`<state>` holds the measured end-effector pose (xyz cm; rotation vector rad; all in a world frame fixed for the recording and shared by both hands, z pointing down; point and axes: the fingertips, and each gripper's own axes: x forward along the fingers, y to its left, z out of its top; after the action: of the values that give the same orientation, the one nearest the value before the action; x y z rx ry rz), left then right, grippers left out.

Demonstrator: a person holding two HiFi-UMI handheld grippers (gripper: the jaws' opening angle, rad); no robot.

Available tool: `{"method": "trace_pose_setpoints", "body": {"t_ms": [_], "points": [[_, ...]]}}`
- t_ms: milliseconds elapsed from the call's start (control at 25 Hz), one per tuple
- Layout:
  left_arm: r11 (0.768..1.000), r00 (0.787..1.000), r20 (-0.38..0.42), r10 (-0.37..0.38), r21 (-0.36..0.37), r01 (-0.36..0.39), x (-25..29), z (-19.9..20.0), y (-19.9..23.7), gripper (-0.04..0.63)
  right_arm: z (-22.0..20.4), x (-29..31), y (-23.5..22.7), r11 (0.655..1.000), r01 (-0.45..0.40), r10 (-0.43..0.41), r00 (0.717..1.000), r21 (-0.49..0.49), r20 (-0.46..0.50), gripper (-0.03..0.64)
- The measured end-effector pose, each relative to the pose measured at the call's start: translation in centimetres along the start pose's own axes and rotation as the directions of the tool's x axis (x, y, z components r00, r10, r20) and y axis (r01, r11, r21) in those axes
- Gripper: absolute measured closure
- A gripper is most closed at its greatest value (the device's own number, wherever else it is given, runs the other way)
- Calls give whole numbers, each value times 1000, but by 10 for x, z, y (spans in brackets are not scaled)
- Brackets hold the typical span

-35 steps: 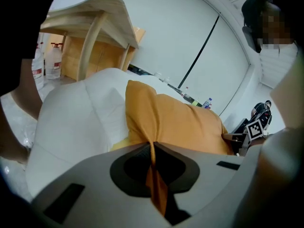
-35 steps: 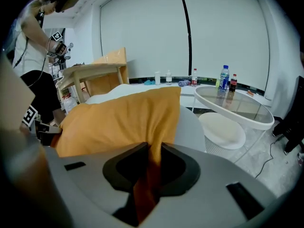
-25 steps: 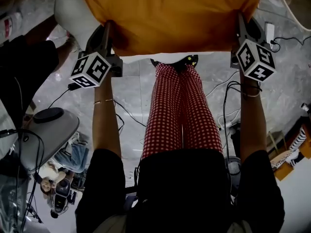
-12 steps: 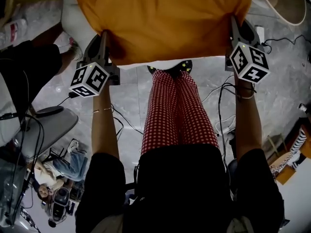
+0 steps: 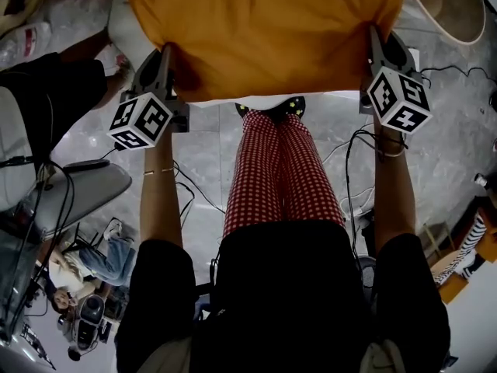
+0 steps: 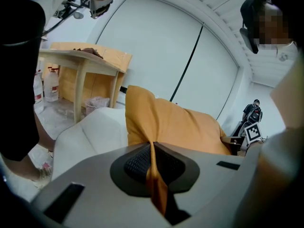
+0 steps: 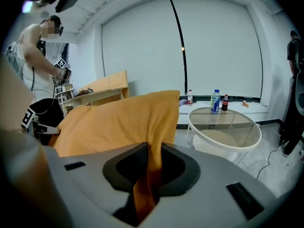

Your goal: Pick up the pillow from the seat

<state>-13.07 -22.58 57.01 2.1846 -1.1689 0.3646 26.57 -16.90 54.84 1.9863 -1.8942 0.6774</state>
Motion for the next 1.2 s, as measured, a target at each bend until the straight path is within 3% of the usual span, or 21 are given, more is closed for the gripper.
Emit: {"method": "trace_pose_setpoints", "body": {"t_ms": [1200], "points": [[1000, 995, 96, -17, -9, 18, -48, 74, -39, 572, 63, -57, 4, 998, -14, 10, 998, 58, 67, 532]]}}
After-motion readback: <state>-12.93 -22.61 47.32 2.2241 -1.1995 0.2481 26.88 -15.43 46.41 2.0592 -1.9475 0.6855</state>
